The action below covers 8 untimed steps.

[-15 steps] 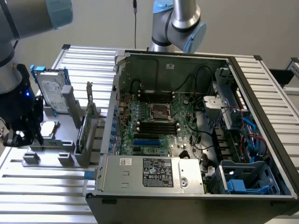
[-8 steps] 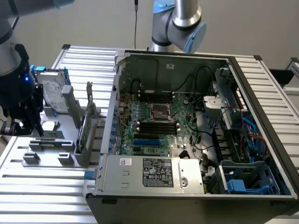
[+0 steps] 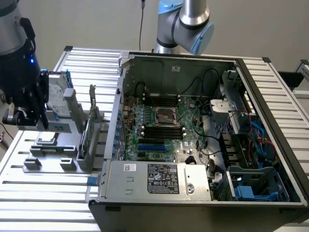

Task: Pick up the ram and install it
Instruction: 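Pick up the ram and move it above insertion slot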

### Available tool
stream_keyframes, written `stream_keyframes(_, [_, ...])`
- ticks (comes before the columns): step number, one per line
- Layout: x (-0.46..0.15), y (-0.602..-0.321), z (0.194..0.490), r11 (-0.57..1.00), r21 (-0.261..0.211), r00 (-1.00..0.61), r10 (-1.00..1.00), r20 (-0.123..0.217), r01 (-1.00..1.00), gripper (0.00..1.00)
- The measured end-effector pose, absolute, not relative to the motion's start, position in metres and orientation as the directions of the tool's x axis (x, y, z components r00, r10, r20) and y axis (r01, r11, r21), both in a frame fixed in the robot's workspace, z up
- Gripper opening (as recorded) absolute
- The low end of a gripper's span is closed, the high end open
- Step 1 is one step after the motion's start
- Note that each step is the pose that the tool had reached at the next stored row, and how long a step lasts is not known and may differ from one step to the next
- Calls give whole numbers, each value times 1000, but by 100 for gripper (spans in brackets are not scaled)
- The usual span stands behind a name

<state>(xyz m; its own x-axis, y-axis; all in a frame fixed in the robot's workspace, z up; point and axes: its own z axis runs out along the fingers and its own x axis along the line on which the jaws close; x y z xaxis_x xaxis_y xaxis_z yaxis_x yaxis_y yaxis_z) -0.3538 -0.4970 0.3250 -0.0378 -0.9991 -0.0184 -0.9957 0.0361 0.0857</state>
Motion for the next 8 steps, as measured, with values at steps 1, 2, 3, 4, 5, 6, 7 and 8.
stream_keyframes(1, [-351, -497, 330, 36, 87, -38, -999, -18, -996, 14])
stream_keyframes(2, [-347, -497, 334, 36, 88, -38, -999, -18, -995, 14])
stream_keyframes(3, [-343, -496, 339, 36, 89, -38, -999, -18, -995, 14])
stream_keyframes(4, [-340, -496, 343, 36, 90, -38, -999, -18, -995, 14])
stream_keyframes(5, [-337, -496, 348, 36, 91, -38, -999, -18, -995, 14])
stream_keyframes(6, [-333, -496, 352, 36, 91, -38, -999, -18, -995, 14])
stream_keyframes(7, [-329, -496, 357, 36, 92, -38, -999, -18, -995, 14])
stream_keyframes(8, [-326, -495, 362, 36, 93, -38, -999, -18, -995, 14])
